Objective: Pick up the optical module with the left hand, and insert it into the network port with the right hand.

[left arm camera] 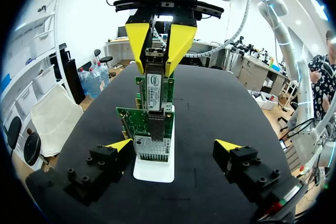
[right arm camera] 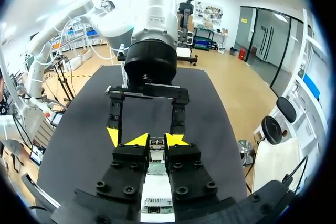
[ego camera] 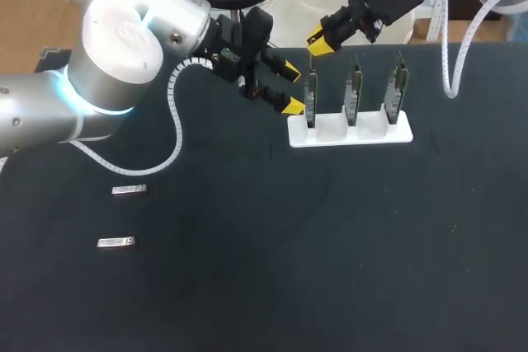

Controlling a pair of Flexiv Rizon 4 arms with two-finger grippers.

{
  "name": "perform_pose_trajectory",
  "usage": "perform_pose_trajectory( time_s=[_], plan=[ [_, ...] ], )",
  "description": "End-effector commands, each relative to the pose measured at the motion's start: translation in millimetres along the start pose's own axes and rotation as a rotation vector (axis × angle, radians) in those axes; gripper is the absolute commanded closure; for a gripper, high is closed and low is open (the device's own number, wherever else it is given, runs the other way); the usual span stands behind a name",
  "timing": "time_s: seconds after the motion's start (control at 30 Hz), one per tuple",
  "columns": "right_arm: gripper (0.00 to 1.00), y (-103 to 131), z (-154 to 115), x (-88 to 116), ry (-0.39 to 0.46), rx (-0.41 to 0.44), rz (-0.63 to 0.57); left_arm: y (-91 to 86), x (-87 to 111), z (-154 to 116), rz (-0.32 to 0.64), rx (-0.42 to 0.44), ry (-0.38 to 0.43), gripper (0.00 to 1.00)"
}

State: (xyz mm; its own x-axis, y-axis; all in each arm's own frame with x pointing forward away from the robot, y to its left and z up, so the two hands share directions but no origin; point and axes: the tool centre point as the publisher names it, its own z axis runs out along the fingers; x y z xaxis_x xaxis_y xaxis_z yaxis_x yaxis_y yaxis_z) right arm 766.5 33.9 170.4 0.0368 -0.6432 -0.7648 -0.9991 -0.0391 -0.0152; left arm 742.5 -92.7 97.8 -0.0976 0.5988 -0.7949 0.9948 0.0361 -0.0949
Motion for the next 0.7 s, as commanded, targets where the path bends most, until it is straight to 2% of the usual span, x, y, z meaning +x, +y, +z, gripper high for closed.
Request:
perform_pose_trajectory(
  time_s=[0.03, 0.7],
  plan=[
    [1.00, 1.5, -1.4, -2.5, -0.003, 0.004, -0.008, 1.6, -0.9, 0.6, -0.001, 0.003, 0.005, 0.00],
    [1.00, 0.6, 3.7, 3.4, 0.005, -0.004, 0.011, 1.6, -0.9, 0.6, -0.001, 0.003, 0.005, 0.00]
  ],
)
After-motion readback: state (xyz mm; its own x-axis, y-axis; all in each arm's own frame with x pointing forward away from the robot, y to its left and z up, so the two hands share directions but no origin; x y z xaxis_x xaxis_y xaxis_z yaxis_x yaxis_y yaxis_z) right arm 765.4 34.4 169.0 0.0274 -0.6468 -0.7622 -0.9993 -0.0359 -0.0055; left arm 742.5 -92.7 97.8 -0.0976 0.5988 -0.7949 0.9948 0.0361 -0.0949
